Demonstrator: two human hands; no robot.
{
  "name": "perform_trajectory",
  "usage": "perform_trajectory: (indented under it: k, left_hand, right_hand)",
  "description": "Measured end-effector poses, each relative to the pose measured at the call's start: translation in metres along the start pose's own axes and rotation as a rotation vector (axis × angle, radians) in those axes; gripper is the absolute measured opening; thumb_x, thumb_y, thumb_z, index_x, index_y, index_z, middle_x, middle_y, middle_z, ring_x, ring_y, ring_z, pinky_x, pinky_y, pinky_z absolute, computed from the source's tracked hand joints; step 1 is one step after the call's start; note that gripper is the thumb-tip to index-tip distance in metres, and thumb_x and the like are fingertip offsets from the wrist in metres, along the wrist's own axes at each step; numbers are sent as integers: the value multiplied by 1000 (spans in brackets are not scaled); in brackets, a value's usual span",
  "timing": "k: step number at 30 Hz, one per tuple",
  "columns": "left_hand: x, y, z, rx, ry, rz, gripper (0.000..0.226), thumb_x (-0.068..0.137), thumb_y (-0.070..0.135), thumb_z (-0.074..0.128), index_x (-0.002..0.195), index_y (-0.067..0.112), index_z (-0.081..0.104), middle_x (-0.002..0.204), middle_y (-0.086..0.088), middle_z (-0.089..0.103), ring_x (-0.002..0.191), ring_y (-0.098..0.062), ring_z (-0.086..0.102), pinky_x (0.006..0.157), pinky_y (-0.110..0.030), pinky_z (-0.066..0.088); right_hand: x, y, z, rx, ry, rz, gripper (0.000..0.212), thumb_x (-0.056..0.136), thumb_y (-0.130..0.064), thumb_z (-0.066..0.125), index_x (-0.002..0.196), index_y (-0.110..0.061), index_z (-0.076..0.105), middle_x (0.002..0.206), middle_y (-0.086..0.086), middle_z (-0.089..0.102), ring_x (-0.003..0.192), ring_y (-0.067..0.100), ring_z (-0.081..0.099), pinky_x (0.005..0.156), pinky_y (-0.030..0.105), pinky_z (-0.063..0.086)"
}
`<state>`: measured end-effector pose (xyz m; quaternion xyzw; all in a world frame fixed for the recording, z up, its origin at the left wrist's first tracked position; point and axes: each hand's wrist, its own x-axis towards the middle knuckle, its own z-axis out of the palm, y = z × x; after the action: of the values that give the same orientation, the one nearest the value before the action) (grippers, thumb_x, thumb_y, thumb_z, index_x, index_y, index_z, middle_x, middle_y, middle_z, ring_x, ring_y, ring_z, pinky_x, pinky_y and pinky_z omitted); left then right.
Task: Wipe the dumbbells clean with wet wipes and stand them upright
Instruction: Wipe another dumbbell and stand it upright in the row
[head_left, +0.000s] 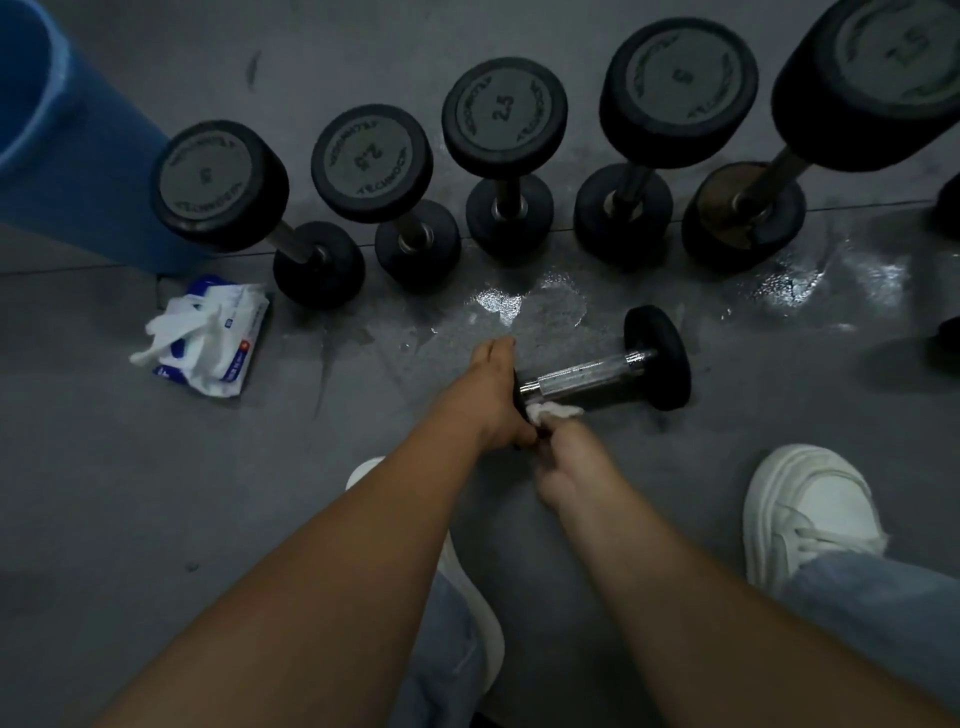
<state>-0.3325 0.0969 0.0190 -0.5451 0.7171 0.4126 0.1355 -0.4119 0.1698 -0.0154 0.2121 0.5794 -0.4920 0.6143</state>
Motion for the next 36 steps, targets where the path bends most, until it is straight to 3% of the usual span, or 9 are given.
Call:
perform_trajectory:
  k: [3,7,11,15,18,23,27,32,36]
  left_hand:
    - [-1,0,3,-3,6,6,128,57,22,91,155,18,10,159,-4,13,137,-25,40,110,-37,39]
    - [1,-1,1,-5,7,-6,127,57,23,90,156,18,11,160,-4,13,137,-26,40,111,-38,39]
    - [-1,0,2,-4,8,0,127,57,23,90,156,19,10,159,-3,13,137,-25,41,110,-38,40]
    - [0,0,-1,4,-2,-8,126,58,24,90,156,20,10,159,-1,12,136,-25,41,109,-40,41]
    - [-1,0,1,-9,-1,3,126,58,23,90,156,20,10,158,-1,13,136,-25,42,109,-39,41]
    - [-1,-1,0,-11,7,10,128,56,24,91,155,19,11,158,-2,14,137,-24,40,109,-40,41]
    - [-5,-1,5,-14,26,24,130,55,27,92,156,18,10,159,-2,12,137,-24,40,111,-38,39]
    - [-2,-4,5,-4,20,18,130,53,26,92,155,20,11,158,-1,12,134,-25,44,106,-43,44]
    - [-2,-5,8,-13,24,24,127,53,21,90,153,21,13,153,1,17,127,-25,50,100,-45,49]
  right_hand:
    - [6,-3,6,-26,61,12,28,89,9,44,72,-13,50,60,5,60,57,17,58,48,21,47]
    - [7,17,-3,-52,20,-27,16,85,-3,56,99,-6,64,92,14,69,85,29,66,75,40,57]
    - [10,0,5,-35,59,-47,25,89,7,48,75,-13,51,77,8,55,76,23,56,74,33,49]
    - [0,3,-7,-194,2,-21,13,94,-2,49,94,-14,55,85,6,57,72,18,57,66,30,50]
    - [7,-4,5,-59,61,3,24,91,5,50,76,-14,54,85,11,60,73,21,59,73,35,52]
    - [-14,-1,-9,16,13,4,16,98,-13,49,89,-17,62,76,-7,68,68,2,64,57,17,45]
    - [3,-7,5,64,99,63,17,97,-8,48,84,-9,59,58,4,68,45,11,63,35,17,43]
    - [-19,-10,-7,-283,124,-359,1,88,-6,65,88,-8,64,72,3,65,52,0,57,50,17,46]
    - [-9,-37,0,-1336,96,-944,21,92,-34,56,89,-17,68,85,2,64,77,19,61,63,30,44]
